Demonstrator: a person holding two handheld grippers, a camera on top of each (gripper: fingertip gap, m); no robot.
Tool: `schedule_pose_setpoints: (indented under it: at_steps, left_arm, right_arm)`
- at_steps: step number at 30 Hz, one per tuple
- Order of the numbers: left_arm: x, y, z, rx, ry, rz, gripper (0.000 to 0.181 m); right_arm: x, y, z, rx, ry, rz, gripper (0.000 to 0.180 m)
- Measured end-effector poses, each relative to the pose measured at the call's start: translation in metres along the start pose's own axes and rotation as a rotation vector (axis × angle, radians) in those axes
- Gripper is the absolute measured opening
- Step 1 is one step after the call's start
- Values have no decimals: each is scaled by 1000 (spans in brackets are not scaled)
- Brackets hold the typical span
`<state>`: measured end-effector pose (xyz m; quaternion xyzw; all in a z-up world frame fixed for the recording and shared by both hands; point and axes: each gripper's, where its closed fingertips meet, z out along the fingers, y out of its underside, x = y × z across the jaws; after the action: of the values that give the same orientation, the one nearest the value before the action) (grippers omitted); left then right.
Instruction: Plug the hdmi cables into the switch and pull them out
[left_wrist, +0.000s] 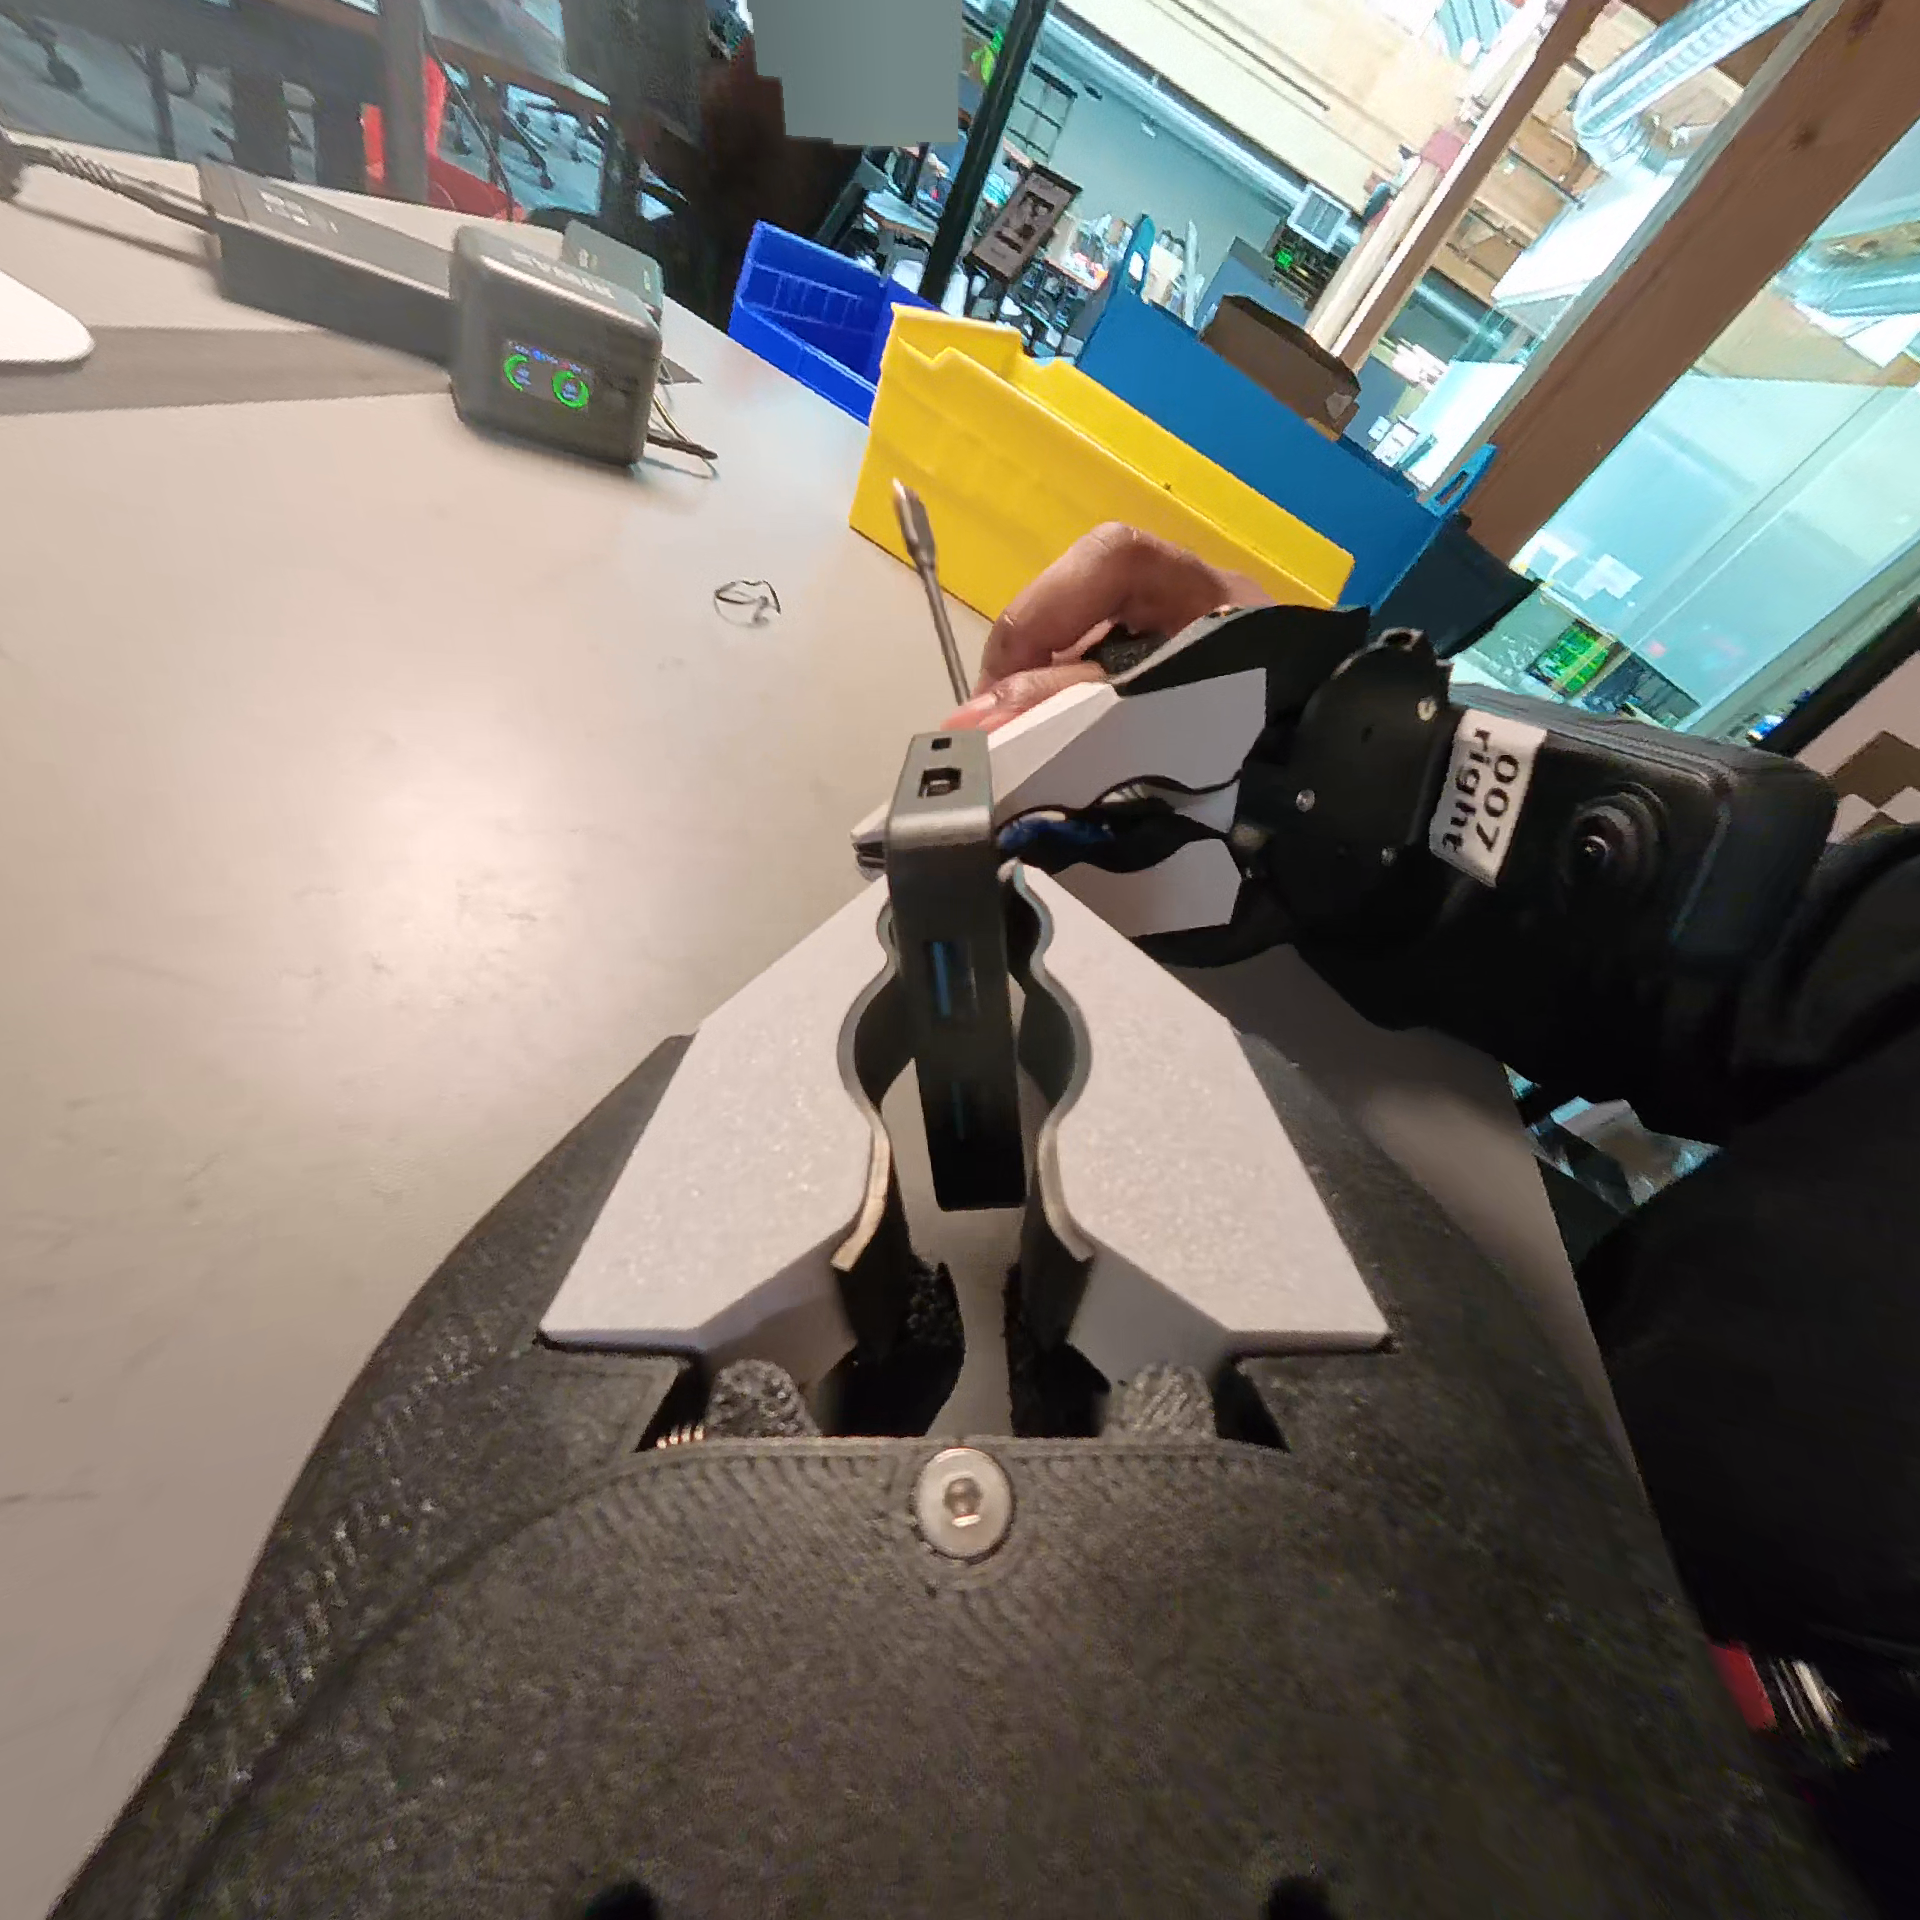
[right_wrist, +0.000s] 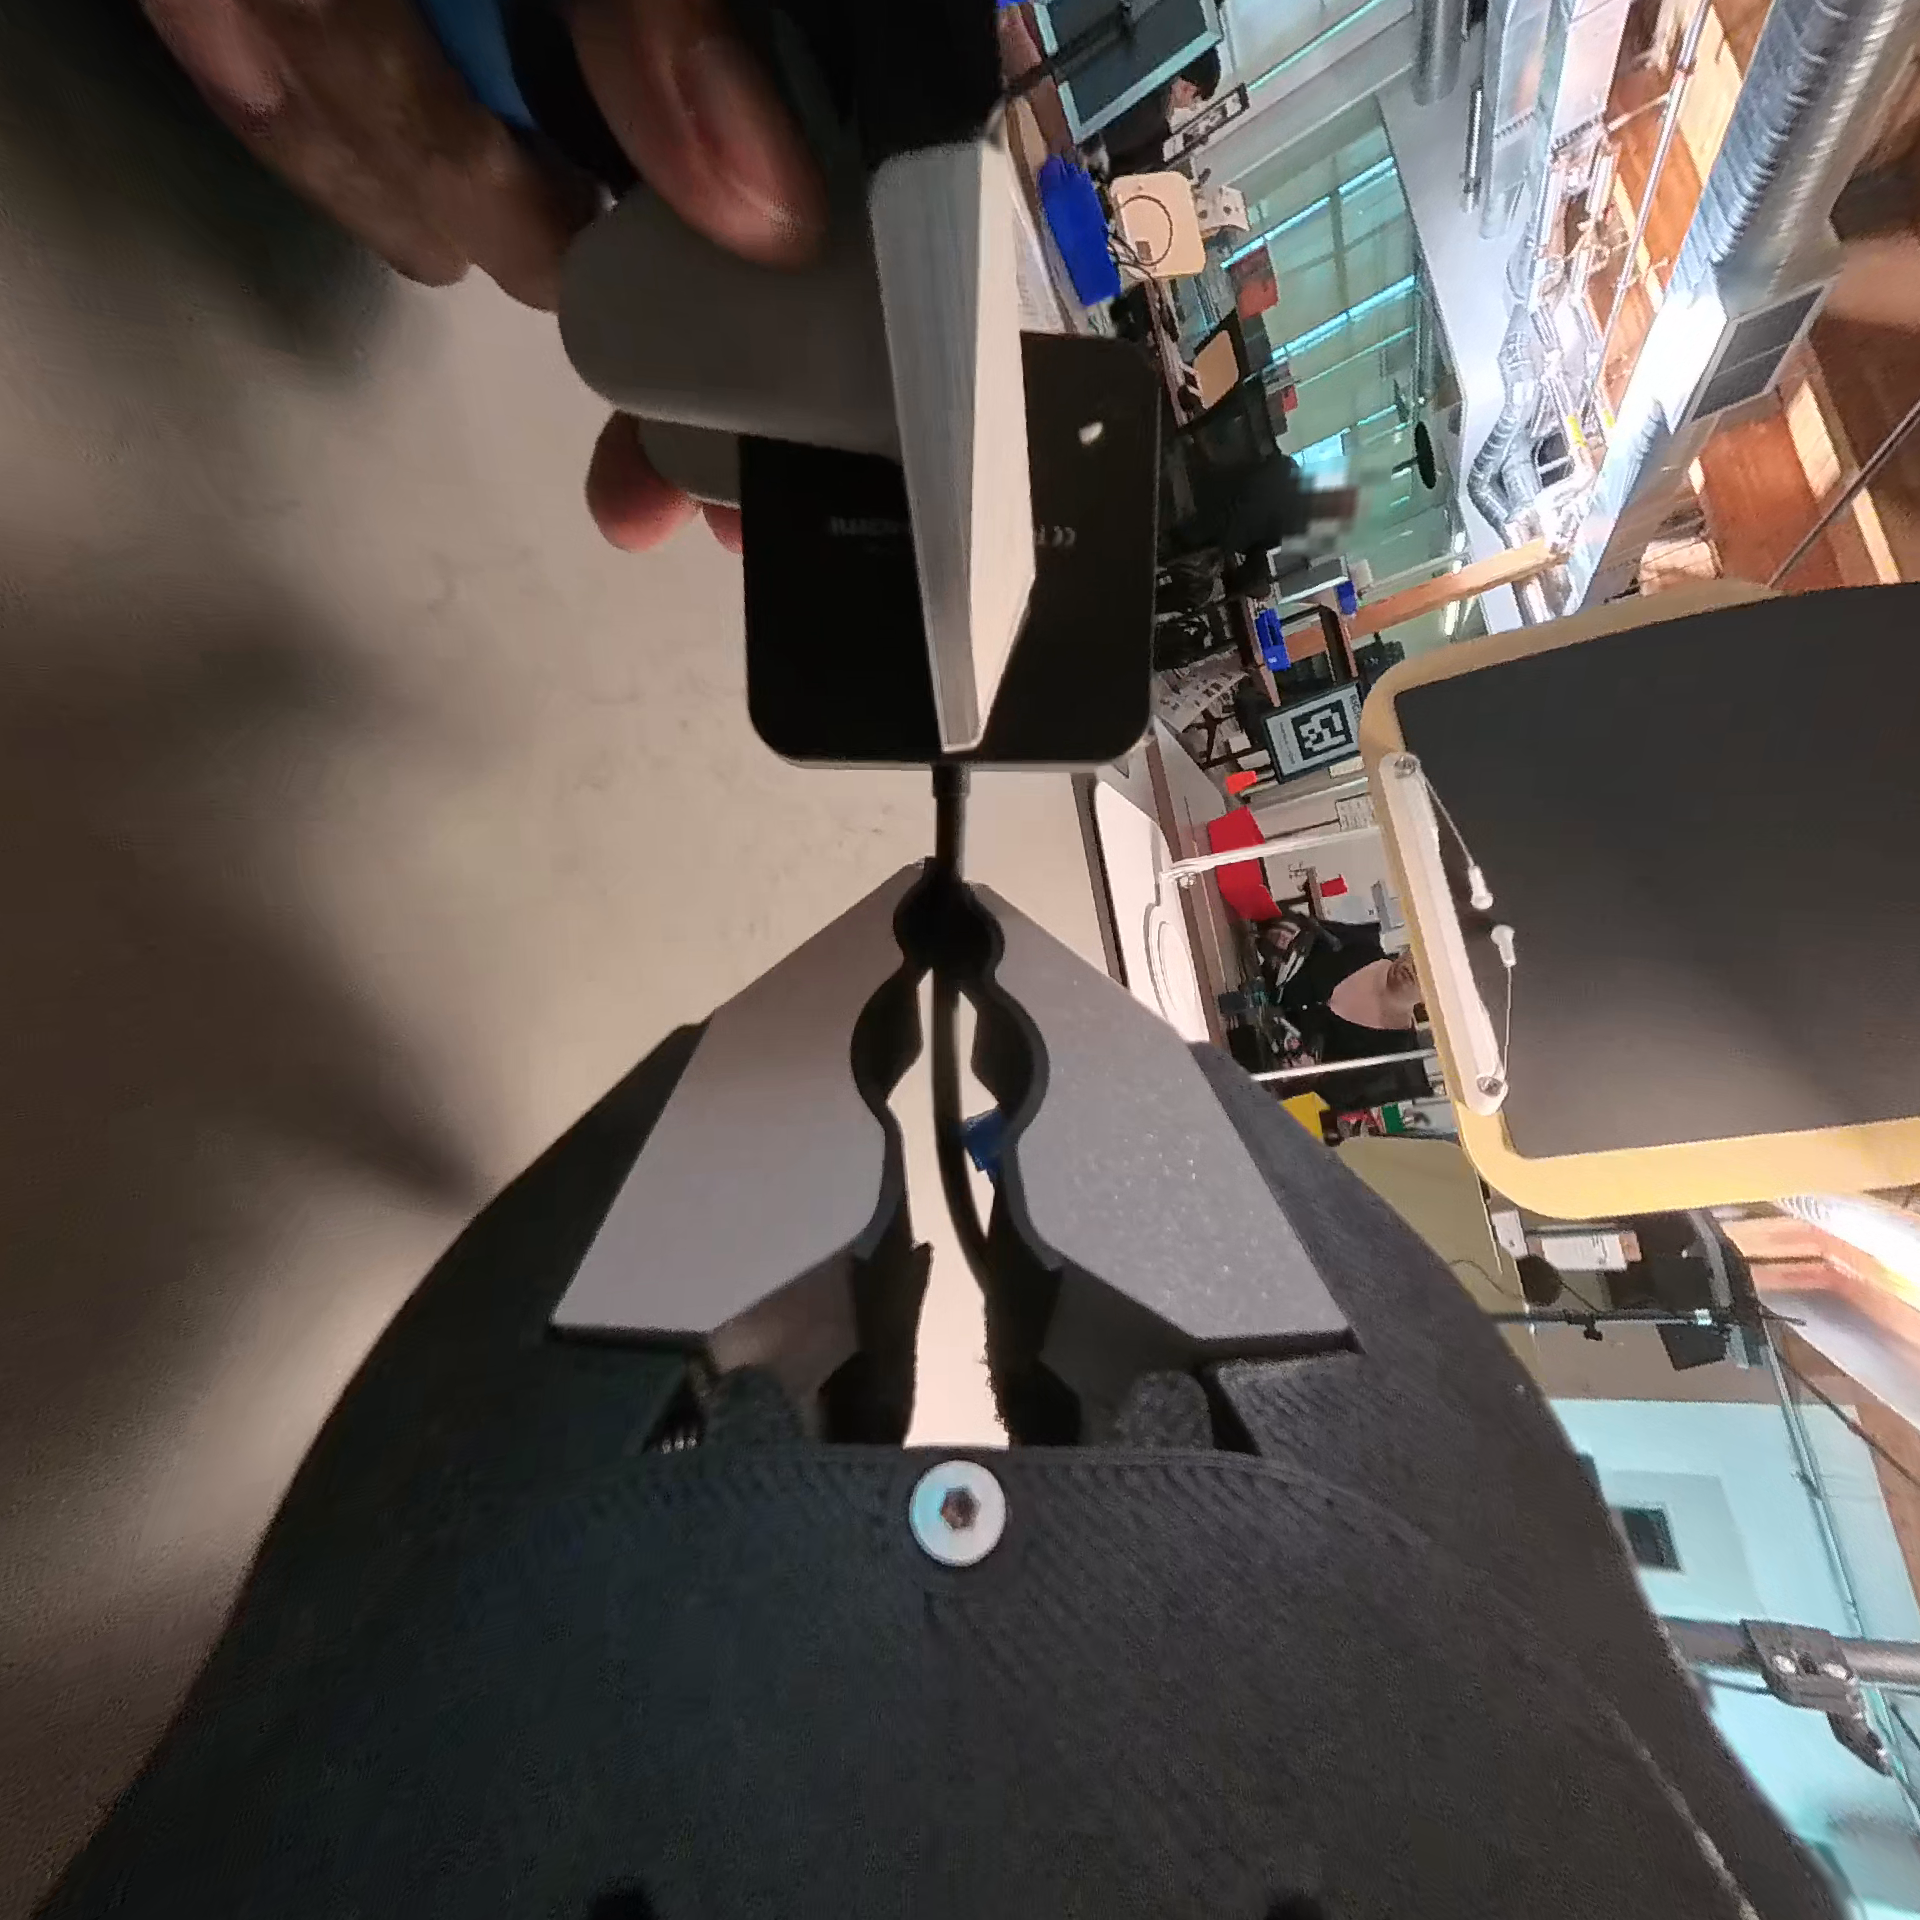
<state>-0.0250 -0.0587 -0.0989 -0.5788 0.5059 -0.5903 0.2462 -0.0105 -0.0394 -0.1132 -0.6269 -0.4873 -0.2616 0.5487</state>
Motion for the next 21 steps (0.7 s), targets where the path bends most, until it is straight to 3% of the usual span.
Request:
schedule_pose_setpoints:
  at_steps: [21]
  left_arm:
    - [11, -1, -5, -30, 128, -101, 15]
  right_arm:
    - [-2, -9, -8, 29, -43, -33, 3]
